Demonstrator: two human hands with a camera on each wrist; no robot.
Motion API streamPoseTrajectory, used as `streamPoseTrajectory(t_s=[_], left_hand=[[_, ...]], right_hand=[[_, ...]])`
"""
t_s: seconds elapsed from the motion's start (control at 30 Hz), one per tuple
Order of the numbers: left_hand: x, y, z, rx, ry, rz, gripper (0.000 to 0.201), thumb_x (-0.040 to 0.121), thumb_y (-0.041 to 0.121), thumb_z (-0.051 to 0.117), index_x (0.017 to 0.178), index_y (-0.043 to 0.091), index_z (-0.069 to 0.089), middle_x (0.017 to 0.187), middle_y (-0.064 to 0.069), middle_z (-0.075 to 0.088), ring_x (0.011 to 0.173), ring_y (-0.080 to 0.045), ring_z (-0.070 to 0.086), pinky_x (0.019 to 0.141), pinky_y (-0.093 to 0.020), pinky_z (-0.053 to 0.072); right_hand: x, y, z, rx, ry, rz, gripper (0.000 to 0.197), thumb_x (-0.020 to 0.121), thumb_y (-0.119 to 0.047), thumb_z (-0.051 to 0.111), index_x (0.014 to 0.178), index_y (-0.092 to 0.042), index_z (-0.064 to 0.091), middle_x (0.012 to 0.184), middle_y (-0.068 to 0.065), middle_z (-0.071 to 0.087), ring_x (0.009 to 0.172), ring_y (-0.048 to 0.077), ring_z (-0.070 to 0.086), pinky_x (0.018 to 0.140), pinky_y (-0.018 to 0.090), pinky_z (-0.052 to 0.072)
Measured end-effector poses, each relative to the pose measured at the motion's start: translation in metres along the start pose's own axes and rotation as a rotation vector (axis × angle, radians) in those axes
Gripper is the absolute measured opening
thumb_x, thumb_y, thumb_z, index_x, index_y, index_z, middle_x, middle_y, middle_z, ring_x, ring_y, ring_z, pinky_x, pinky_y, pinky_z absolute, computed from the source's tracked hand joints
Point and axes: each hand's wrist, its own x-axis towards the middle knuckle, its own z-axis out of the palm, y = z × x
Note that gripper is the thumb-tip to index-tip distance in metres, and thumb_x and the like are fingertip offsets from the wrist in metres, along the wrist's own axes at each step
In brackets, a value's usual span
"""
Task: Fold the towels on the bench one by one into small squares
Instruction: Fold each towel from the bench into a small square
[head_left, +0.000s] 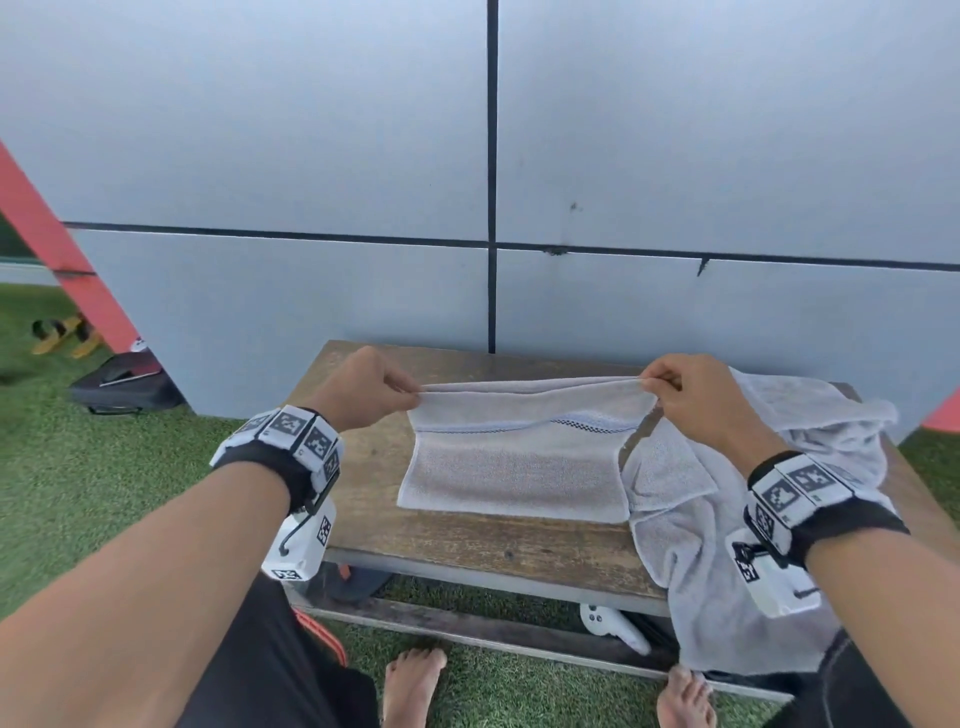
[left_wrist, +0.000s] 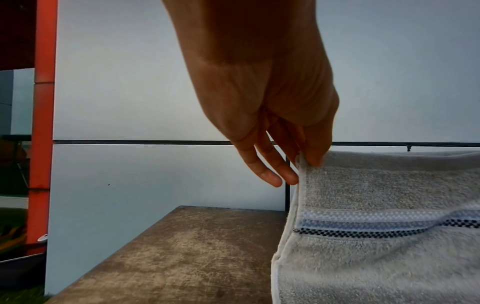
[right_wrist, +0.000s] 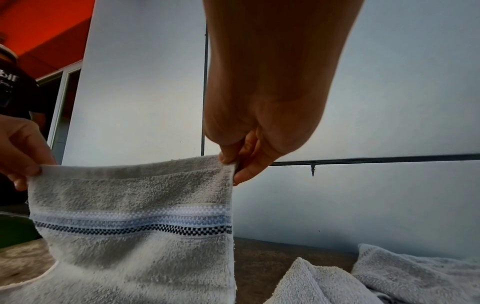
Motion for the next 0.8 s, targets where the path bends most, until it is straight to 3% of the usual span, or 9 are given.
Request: streamPoseTrajectory(t_s=[0.07, 0.23, 0.37, 0.43, 0.57, 0.63, 0.8], left_hand=[[-0.003, 0.003, -0.002, -0.01, 0.013, 0.01, 0.016, 0.08, 0.014, 0.079, 0.078, 0.029, 0.081, 0.071, 0.001, 0.076, 0.063, -0.013, 0.062, 0.066, -0.035, 0.055], [-0.011, 0.01, -0.009, -0.04, 0.016, 0.0, 0.013, 0.084, 0.015, 0.076, 0.08, 0.027, 0.08, 0.059, 0.025, 0.067, 0.056, 0.01, 0.059, 0.057, -0.007, 0.041], [-0.013, 0.014, -0.013, -0.018, 0.015, -0.001, 0.011, 0.088, 0.017, 0.073, 0.087, 0.024, 0.081, 0.056, 0.031, 0.064, 0.055, 0.013, 0.058, 0.062, -0.014, 0.042], [-0.014, 0.016, -0.015, -0.012, 0.026, -0.002, 0.013, 0.087, 0.015, 0.072, 0.085, 0.025, 0.08, 0.058, 0.026, 0.066, 0.057, 0.008, 0.06, 0.063, -0.016, 0.044], [-0.013, 0.016, -0.018, -0.025, 0.056, -0.019, 0.013, 0.083, 0.013, 0.074, 0.08, 0.025, 0.08, 0.067, 0.01, 0.072, 0.055, -0.004, 0.057, 0.06, -0.02, 0.046], [-0.011, 0.016, -0.02, -0.033, 0.08, -0.019, 0.012, 0.082, 0.014, 0.074, 0.079, 0.025, 0.08, 0.067, 0.005, 0.073, 0.05, -0.003, 0.053, 0.059, -0.02, 0.044], [-0.006, 0.03, -0.035, -0.116, 0.134, 0.033, 0.01, 0.085, 0.003, 0.07, 0.083, 0.012, 0.073, 0.075, -0.008, 0.073, 0.038, 0.002, 0.046, 0.043, -0.01, 0.038]], right_hand=[[-0.003, -0.001, -0.001, -0.013, 0.002, -0.004, 0.01, 0.093, -0.01, 0.065, 0.086, -0.014, 0.072, 0.08, 0.003, 0.071, 0.072, 0.016, 0.063, 0.07, 0.027, 0.045], [-0.006, -0.004, -0.004, -0.026, 0.005, -0.003, 0.013, 0.094, -0.011, 0.063, 0.084, -0.018, 0.069, 0.079, 0.002, 0.071, 0.073, 0.019, 0.065, 0.069, 0.028, 0.046], [-0.005, -0.007, -0.004, -0.068, 0.021, 0.01, 0.013, 0.096, -0.013, 0.06, 0.087, -0.019, 0.067, 0.079, -0.002, 0.068, 0.072, 0.015, 0.061, 0.062, 0.021, 0.039], [-0.005, -0.009, -0.004, -0.073, 0.028, 0.016, 0.012, 0.097, -0.013, 0.059, 0.089, -0.017, 0.067, 0.079, -0.001, 0.067, 0.07, 0.013, 0.059, 0.061, 0.018, 0.038], [-0.003, -0.014, -0.005, -0.06, 0.044, 0.026, 0.01, 0.097, -0.013, 0.059, 0.093, -0.012, 0.069, 0.083, 0.003, 0.069, 0.074, 0.018, 0.062, 0.067, 0.026, 0.044], [-0.002, -0.016, -0.007, -0.065, 0.047, 0.023, 0.01, 0.096, -0.012, 0.06, 0.092, -0.014, 0.069, 0.085, 0.003, 0.069, 0.076, 0.02, 0.063, 0.07, 0.028, 0.046], [0.009, -0.027, -0.02, -0.035, 0.069, -0.014, 0.009, 0.093, -0.006, 0.063, 0.093, -0.012, 0.07, 0.087, 0.004, 0.07, 0.081, 0.022, 0.064, 0.08, 0.029, 0.049]])
